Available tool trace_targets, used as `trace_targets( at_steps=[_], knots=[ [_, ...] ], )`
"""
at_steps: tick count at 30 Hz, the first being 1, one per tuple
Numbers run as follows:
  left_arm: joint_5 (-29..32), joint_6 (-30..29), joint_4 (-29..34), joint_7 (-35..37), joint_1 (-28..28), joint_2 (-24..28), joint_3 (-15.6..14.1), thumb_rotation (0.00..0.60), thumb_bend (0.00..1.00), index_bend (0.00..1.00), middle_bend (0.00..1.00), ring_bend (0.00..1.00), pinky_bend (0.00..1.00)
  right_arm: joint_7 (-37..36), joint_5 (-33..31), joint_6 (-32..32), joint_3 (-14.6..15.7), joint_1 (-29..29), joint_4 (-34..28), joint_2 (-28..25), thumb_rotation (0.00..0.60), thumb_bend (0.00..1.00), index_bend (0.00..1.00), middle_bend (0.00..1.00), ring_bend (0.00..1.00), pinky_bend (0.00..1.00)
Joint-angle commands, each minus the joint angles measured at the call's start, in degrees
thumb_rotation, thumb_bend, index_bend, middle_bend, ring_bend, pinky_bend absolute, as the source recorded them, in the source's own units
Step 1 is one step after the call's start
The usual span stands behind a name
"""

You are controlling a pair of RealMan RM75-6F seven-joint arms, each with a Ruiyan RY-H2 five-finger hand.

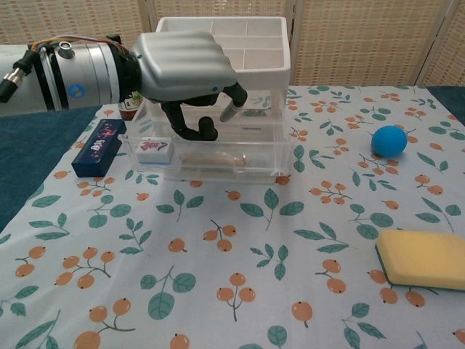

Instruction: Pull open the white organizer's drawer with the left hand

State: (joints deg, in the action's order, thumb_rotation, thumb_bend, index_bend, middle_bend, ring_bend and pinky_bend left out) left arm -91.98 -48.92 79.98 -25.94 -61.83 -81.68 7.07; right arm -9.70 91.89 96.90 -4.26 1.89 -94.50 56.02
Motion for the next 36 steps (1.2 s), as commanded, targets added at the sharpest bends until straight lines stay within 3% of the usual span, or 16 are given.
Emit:
trace_targets(
  at_steps=[1, 26, 36],
  knots=[
    [0.20, 0.05, -0.11, -0.07, -0.09, -0.09, 0.01, 0.600, 0.17, 0.49, 0.94, 0.99, 1.00, -0.04, 0.00, -0.08, 0.00, -0.04, 0.04, 0.00, 0.600, 0.26, 0.00, 0.10, 0.00, 0.01],
    [2.64, 1.51, 0.80, -1.02, -0.60, 0.60, -0.27, 0.600, 0.17, 0.49, 0.94, 0.99, 1.00, 0.11, 0.11, -0.30, -0.09, -0.22, -0.02, 0.11, 0.600, 0.26, 0.00, 0.10, 0.00, 0.01],
    [2.92, 1.61, 0.76, -0.49, -0.83, 0.56, -0.38, 0.600, 0.25, 0.50, 0.94, 0.99, 1.00, 0.38, 0.10, -0.39, -0.07, -0.25, -0.19, 0.08, 0.600, 0.26, 0.00, 0.10, 0.00, 0.01]
  ],
)
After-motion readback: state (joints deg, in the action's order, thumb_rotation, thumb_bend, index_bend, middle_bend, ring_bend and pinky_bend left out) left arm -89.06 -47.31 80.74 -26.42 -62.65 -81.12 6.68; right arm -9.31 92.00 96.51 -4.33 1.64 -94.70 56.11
